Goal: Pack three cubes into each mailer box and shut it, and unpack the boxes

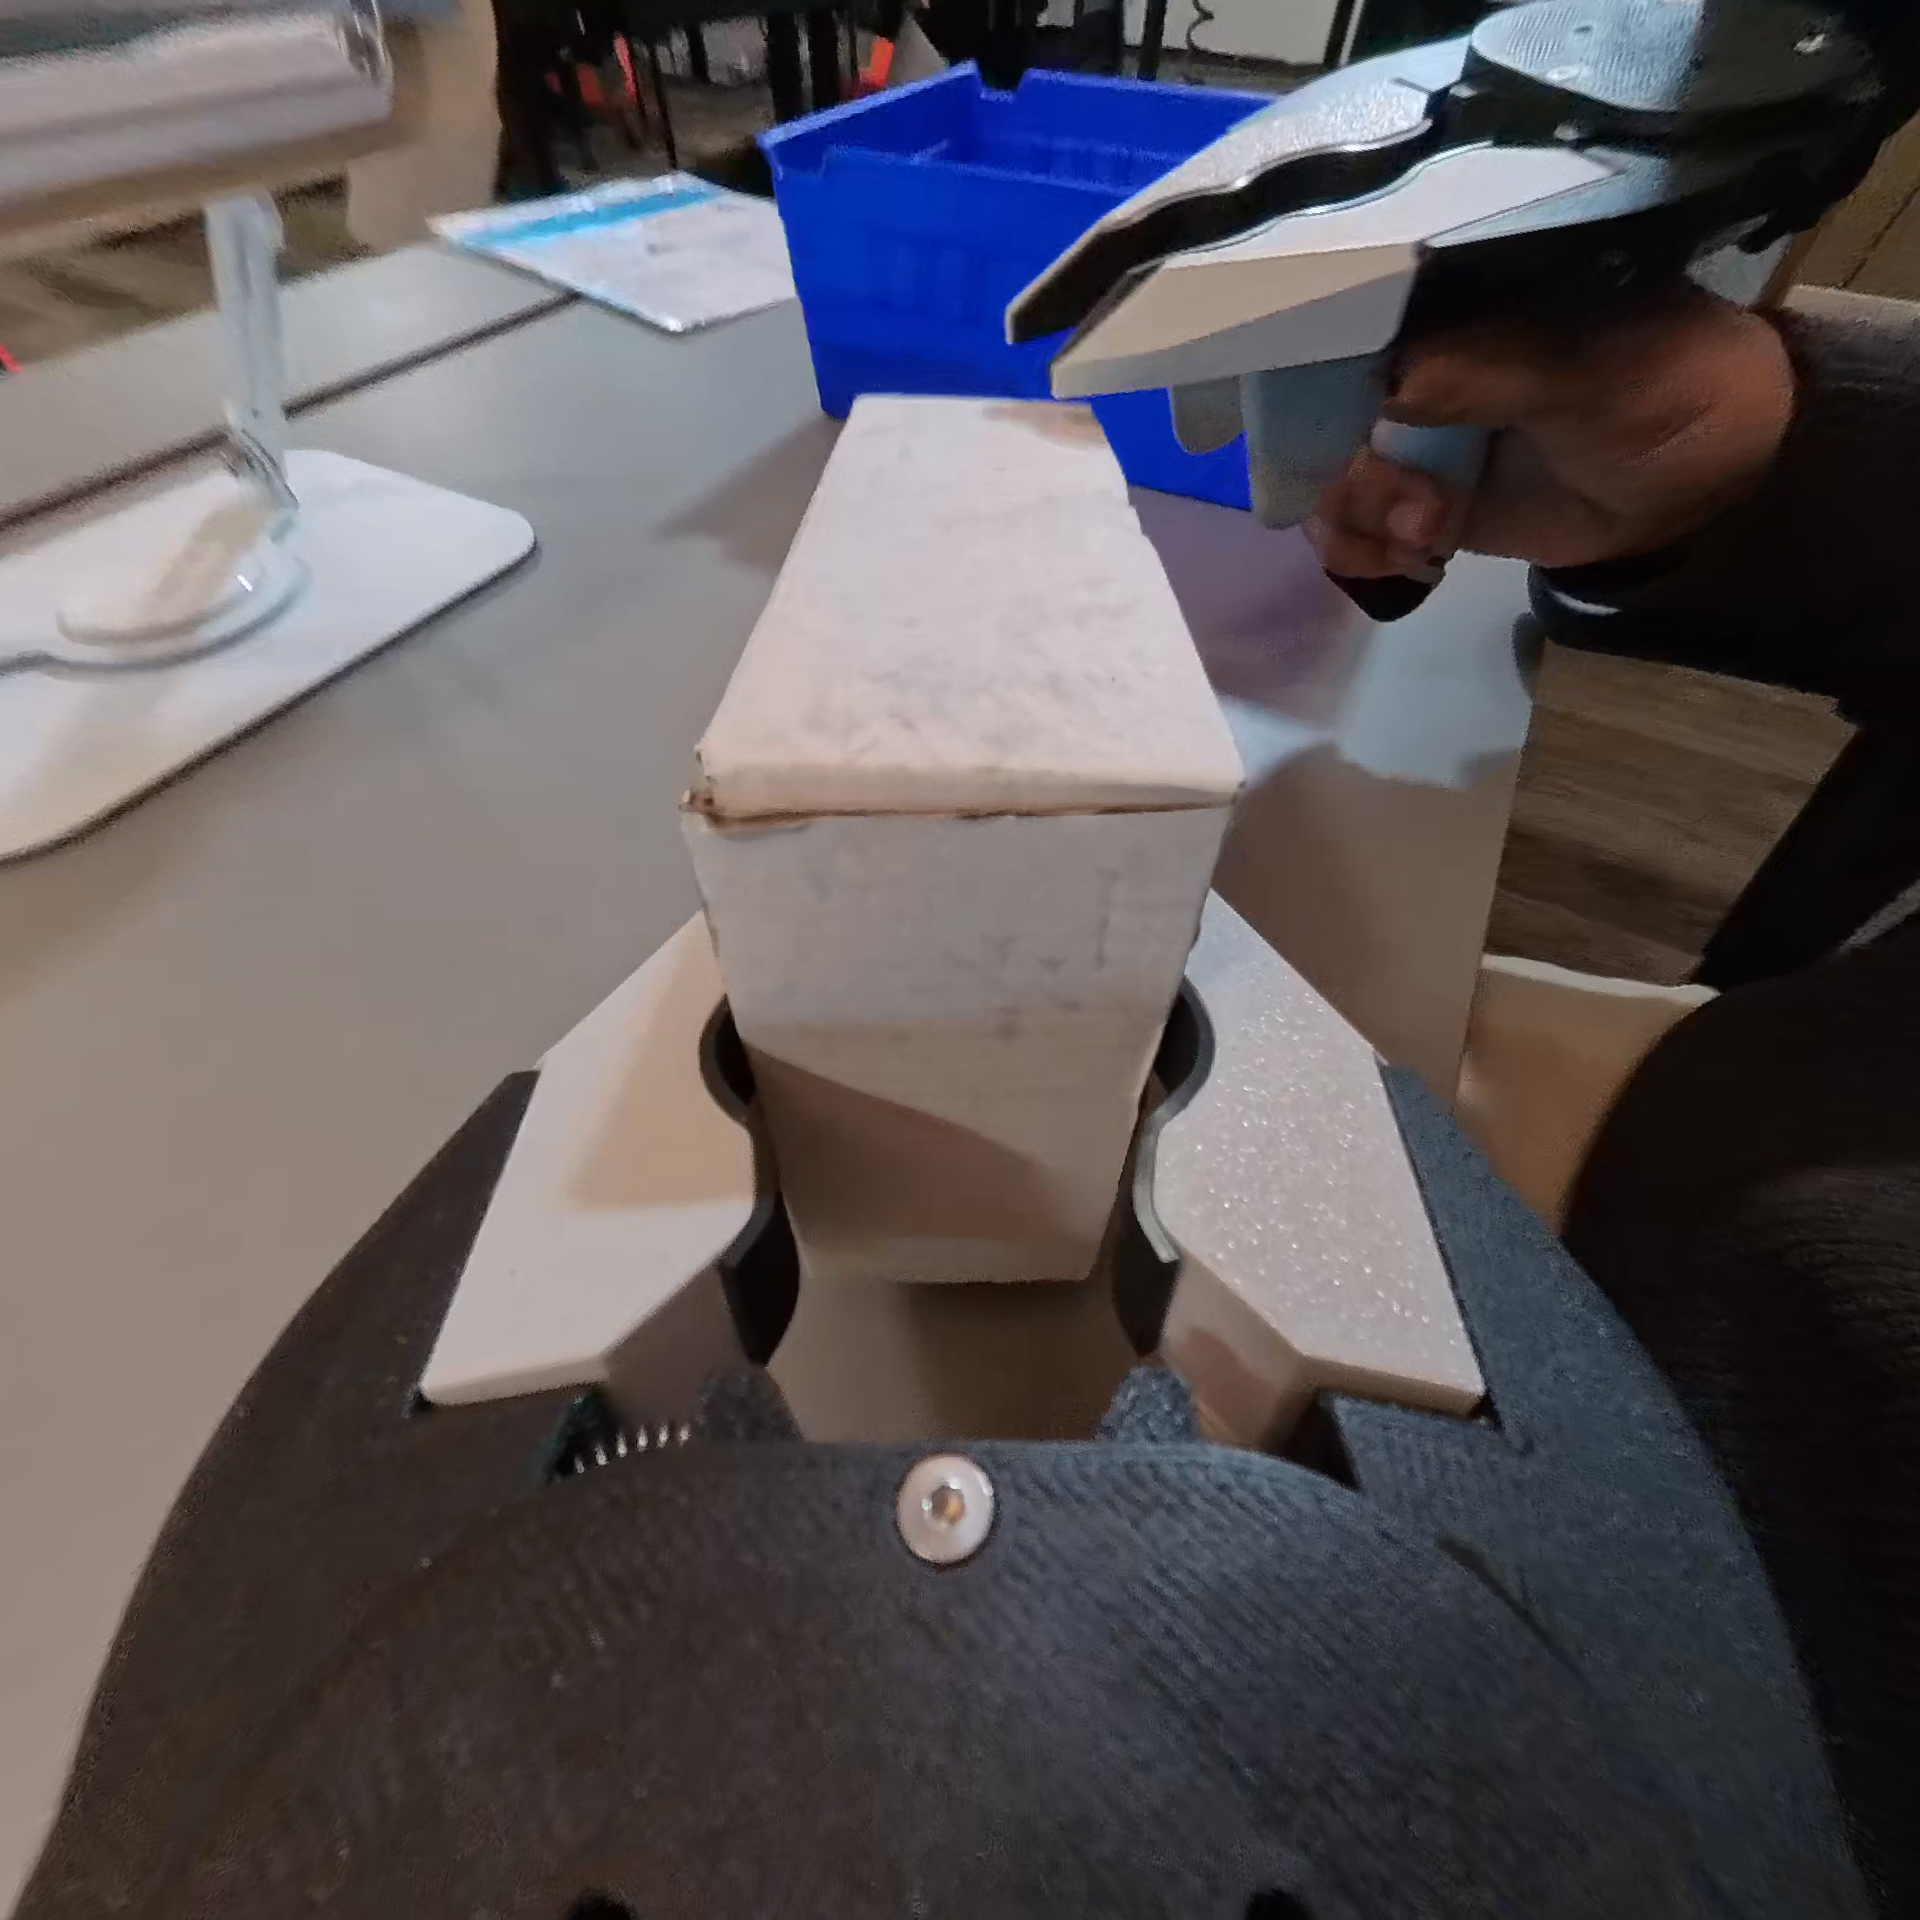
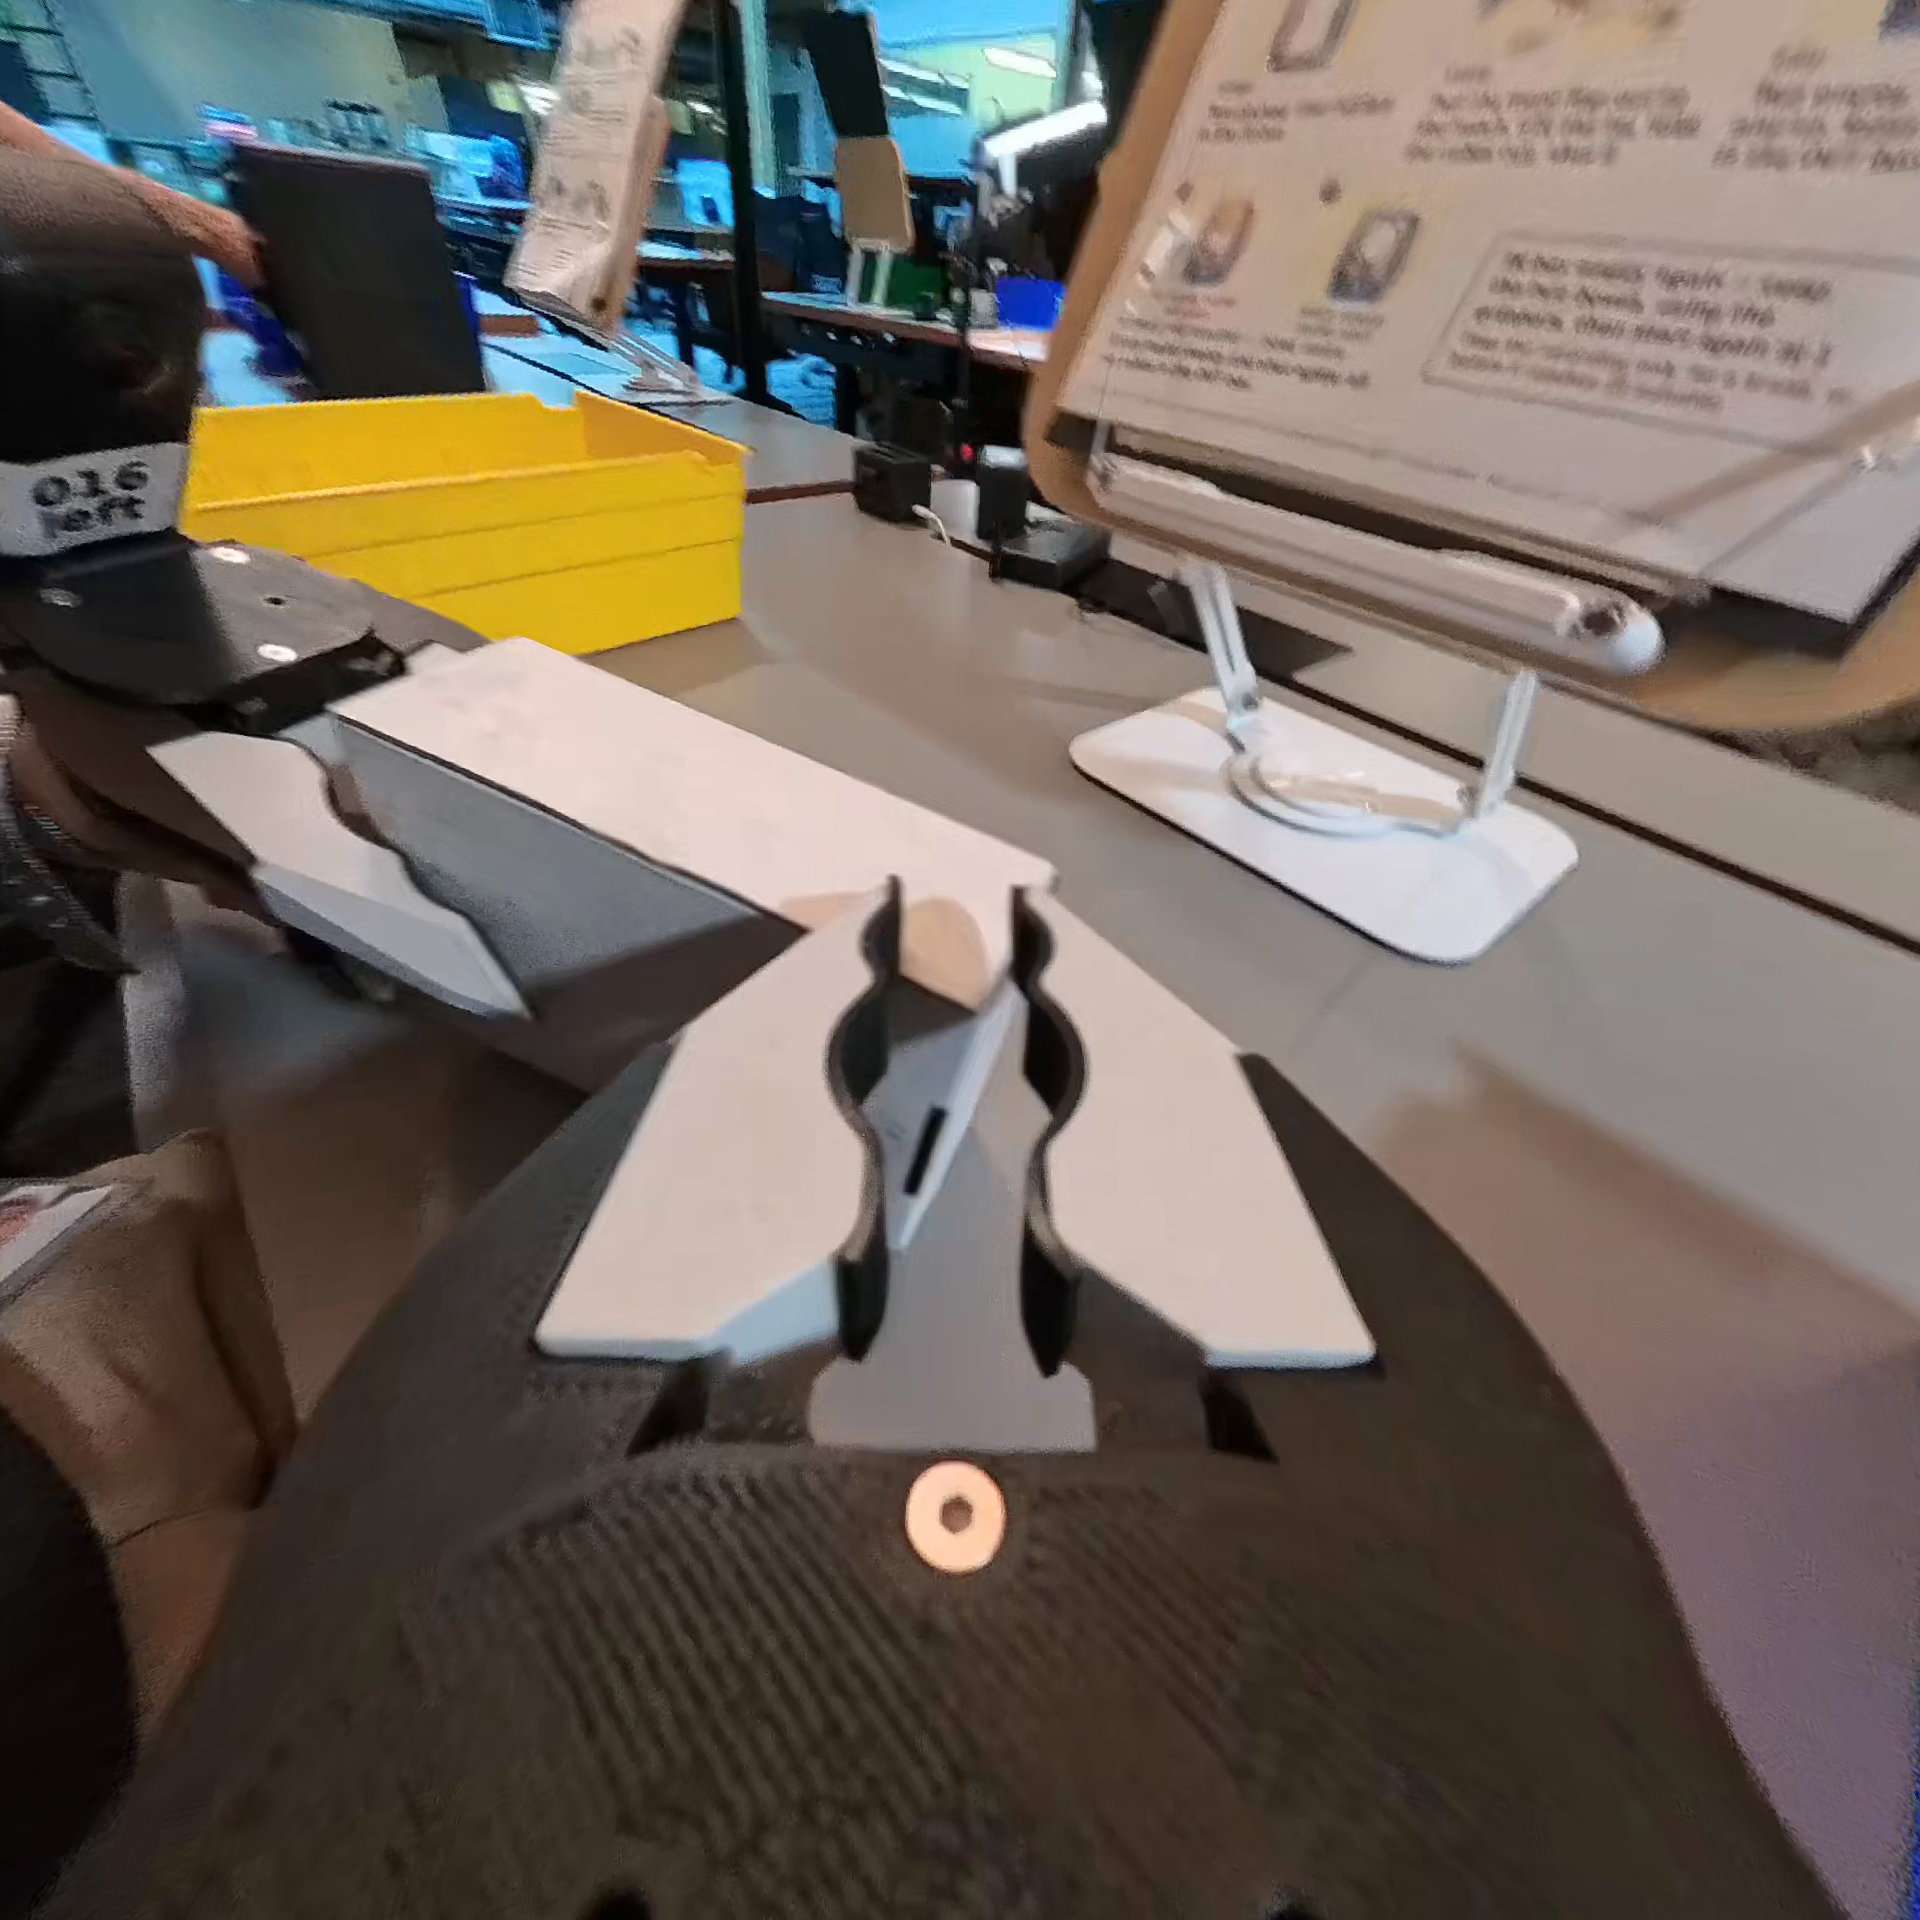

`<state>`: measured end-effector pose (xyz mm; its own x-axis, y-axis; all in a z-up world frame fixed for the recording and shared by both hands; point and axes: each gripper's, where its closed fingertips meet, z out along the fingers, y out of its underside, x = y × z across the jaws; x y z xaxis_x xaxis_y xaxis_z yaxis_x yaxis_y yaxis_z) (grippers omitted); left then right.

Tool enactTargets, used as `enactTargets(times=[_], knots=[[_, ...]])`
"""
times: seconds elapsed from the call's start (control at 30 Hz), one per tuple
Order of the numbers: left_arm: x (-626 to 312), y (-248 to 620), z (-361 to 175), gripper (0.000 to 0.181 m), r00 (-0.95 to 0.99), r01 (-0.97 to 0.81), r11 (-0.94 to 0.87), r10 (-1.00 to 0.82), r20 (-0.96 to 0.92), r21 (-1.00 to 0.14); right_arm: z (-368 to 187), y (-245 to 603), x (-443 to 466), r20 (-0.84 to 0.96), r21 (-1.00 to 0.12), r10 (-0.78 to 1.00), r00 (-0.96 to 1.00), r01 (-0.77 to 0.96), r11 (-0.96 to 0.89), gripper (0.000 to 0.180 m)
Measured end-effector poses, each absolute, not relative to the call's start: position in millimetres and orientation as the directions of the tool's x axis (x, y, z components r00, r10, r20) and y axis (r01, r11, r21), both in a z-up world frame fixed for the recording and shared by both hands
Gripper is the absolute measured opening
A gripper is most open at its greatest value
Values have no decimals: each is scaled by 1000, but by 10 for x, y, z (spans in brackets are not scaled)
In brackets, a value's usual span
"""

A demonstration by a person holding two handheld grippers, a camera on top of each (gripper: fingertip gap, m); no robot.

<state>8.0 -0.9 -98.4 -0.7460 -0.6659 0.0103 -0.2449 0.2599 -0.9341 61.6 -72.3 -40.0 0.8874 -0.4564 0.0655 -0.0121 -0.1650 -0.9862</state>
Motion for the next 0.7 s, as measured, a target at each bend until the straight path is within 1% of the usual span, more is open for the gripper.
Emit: enactTargets(times=[0.03,0.13,0.2,0.27,0.33,0.4,0.43,0.5,0.53,0.6,0.63,0.67,0.7], knots=[[78,-16,-964,73,-743,-206,278,-668,-35,-938,-339,-681,539,88,-987,-431,898,20,-159,31],[56,-43,-966,74,-739,-140,362,-657,-146,-922,-254,-538,245,181,-974,-320,930,124,-192,69],[38,-62,-933,73,-740,-116,386,-648,-180,-915,-341,-455,87,273,-933,-240,931,196,-301,88],[-2,-87,-875,74,-747,-82,411,-629,-217,-908,-423,-439,42,421,-850,-196,886,309,-428,94],[-54,-122,-808,74,-746,-18,471,-593,-302,-882,-461,-459,31,580,-730,-144,802,432,-530,99],[-122,-181,-773,74,-736,71,568,-525,-427,-820,-504,-464,-15,678,-618,-72,732,514,-595,100],[-160,-219,-770,75,-727,115,614,-484,-487,-781,-540,-451,-63,700,-578,-33,714,539,-613,97],[-260,-321,-764,75,-716,189,669,-408,-567,-719,-646,-419,-158,725,-504,45,687,574,-646,89],[-319,-380,-762,75,-716,219,681,-374,-589,-699,-717,-417,-194,739,-450,94,667,594,-667,77],[-346,-411,-763,74,-686,248,717,-345,-641,-651,-760,-438,-180,803,-321,156,576,637,-701,74],[-325,-388,-773,75,-662,251,740,-338,-668,-624,-756,-450,-169,815,-285,171,554,640,-713,73],[-312,-393,-746,76,-653,250,731,-358,-668,-635,-737,-461,-153,819,-270,173,548,633,-726,72],[-287,-400,-672,77,-638,243,700,-406,-654,-672,-691,-472,-130,826,-264,162,540,625,-734,72]])
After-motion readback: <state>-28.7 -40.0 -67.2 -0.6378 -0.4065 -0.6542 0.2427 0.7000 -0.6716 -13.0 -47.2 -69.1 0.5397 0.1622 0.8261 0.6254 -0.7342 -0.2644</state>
